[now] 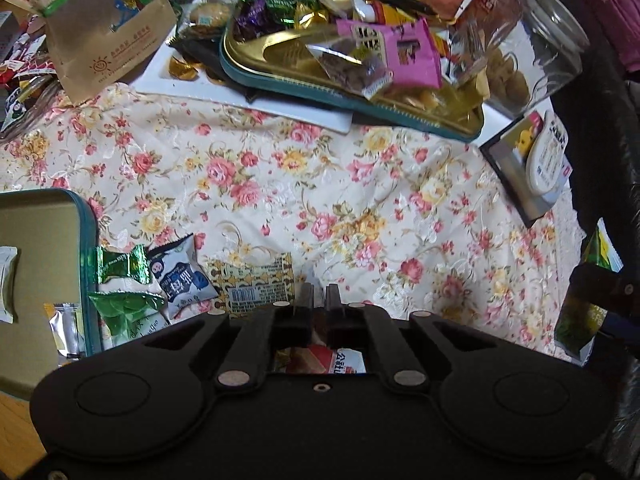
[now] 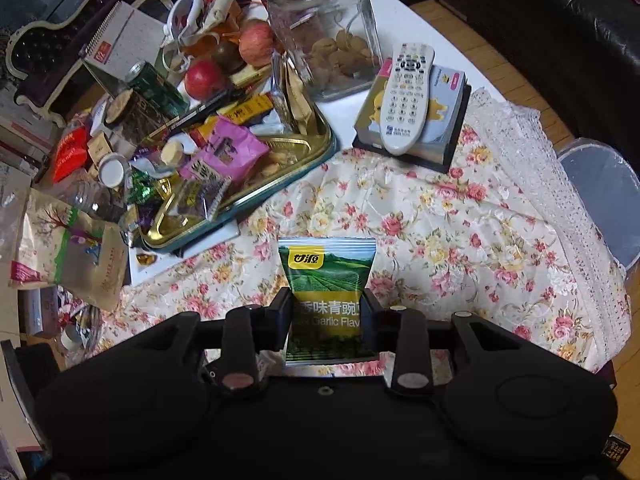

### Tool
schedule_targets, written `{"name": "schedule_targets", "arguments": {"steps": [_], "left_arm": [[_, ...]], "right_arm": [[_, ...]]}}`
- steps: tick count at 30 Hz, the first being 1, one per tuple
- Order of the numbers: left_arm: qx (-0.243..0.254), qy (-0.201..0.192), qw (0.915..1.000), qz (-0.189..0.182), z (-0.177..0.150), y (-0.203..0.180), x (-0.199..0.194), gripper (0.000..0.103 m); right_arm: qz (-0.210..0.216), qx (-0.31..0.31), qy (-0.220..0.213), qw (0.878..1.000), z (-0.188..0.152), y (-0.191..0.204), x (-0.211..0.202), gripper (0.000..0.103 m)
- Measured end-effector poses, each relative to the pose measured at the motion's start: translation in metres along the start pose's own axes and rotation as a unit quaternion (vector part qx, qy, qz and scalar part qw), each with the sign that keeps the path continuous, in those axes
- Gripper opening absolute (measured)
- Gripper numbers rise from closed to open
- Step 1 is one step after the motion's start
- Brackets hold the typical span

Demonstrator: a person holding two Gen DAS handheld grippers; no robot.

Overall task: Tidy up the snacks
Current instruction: 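Grasp the red-white Hawthorn strip packet with the left gripper while right holds the green bag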

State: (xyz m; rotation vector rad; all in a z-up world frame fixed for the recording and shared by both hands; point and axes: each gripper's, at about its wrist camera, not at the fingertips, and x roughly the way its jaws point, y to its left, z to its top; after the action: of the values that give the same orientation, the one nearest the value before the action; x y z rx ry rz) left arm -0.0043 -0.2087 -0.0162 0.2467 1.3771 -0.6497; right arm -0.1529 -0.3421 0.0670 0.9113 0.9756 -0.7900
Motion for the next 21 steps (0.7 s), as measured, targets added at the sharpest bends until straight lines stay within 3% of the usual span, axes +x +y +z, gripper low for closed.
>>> {"name": "schedule_targets", "arguments": {"steps": [6, 11, 16, 21], "left_arm": [[-0.018, 0.001, 0.9995, -0.027, 0.01, 0.016, -0.01, 0.006], [-0.028, -0.003, 0.9993, -0.025, 0.018, 0.027, -0.02, 0.006], [-0.038, -0.023, 0.9986, -0.028, 0.027, 0.032, -0.041, 0.006], [-0.04, -0.046, 0.9974, -0.037, 0.033, 0.028, -0.064, 0.006]], "right_arm": [[0.011, 0.002, -0.015, 1.0, 0.007, 0.004, -0.006, 0.037], [0.005, -0.003, -0.007, 1.0, 0.008, 0.009, 0.004, 0.037], [0.011, -0.006, -0.001, 1.0, 0.008, 0.015, 0.008, 0.037], [0.035, 0.001, -0.026, 0.999, 0.016, 0.022, -0.014, 0.037]]}}
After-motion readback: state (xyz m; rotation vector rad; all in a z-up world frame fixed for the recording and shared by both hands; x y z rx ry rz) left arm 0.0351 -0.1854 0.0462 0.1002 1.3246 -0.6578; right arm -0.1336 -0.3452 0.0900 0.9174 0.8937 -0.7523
